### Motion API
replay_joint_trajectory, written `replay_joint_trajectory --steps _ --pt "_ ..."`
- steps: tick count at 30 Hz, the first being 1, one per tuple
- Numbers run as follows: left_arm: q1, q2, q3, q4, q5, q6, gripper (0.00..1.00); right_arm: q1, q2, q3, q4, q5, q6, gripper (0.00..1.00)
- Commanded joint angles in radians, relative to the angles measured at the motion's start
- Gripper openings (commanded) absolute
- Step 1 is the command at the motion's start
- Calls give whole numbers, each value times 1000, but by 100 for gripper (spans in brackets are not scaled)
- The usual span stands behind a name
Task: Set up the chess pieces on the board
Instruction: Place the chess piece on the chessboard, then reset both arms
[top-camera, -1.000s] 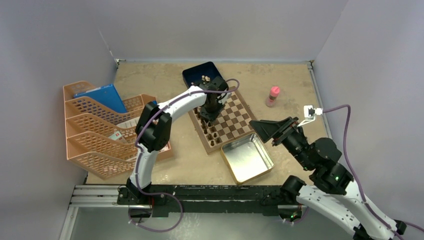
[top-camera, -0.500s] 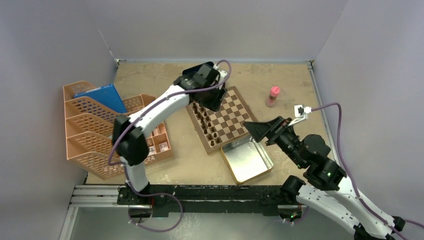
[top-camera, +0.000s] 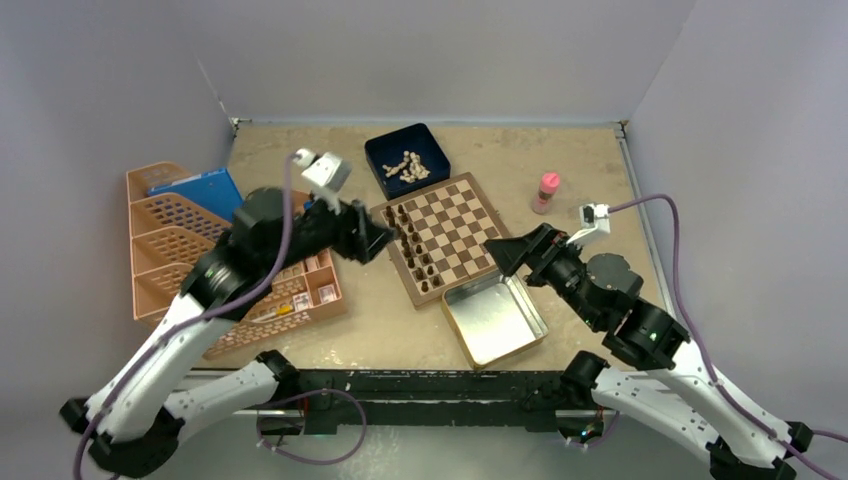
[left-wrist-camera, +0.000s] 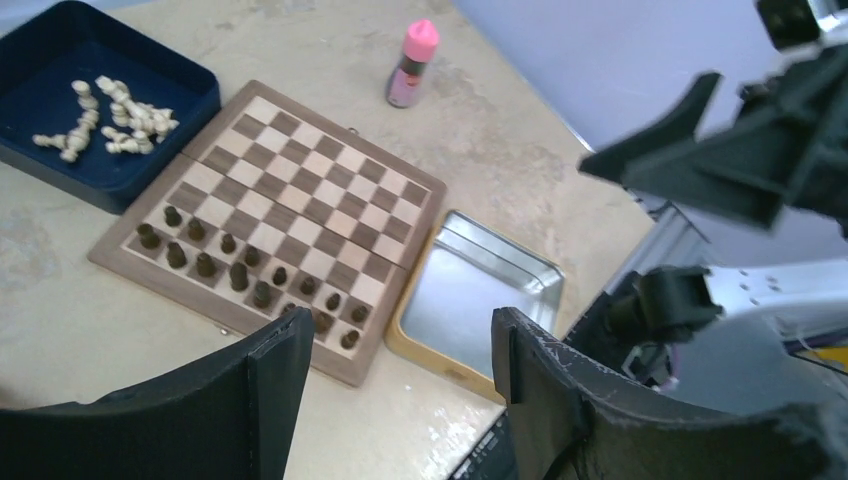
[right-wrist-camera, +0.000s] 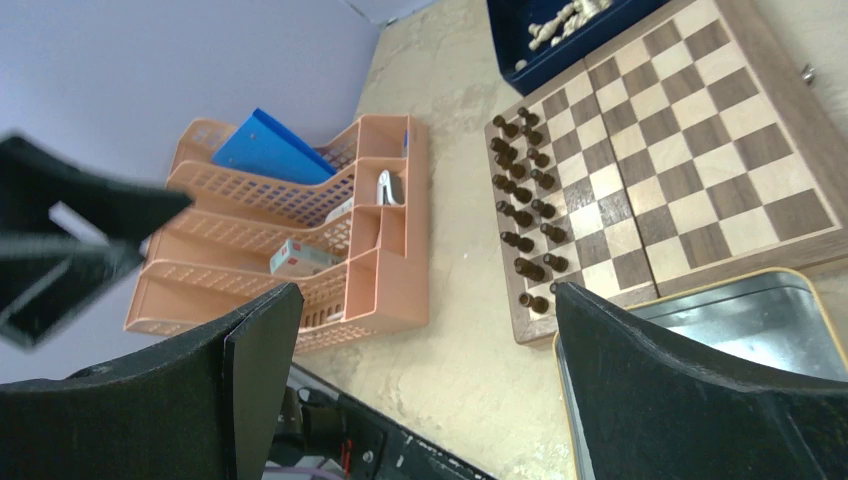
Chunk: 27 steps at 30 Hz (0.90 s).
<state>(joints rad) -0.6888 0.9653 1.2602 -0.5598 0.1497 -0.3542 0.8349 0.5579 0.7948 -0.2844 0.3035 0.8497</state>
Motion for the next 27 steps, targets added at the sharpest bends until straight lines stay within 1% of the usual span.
replay_joint_trajectory --steps 1,5,8,10,13,17,27 --pt "-2 -208 -153 74 68 -99 65 2 4 104 -48 103 -27 99" --pt "-2 -377 -223 -4 -25 -211 66 3 -4 156 -79 116 -32 99" --pt "-2 -447 -251 -62 -70 -254 68 2 -21 171 -68 112 -45 99" --pt "-3 -475 -264 -73 -83 -255 69 2 -31 169 -58 92 -53 99" --pt "-2 -491 -284 -55 -65 -221 69 2 -41 158 -41 79 -59 99" --pt "-2 -482 -275 -50 -64 -203 69 2 -66 124 -27 44 -42 99" --pt "-3 -431 -212 -54 -2 -123 69 2 -101 116 -51 12 -29 99"
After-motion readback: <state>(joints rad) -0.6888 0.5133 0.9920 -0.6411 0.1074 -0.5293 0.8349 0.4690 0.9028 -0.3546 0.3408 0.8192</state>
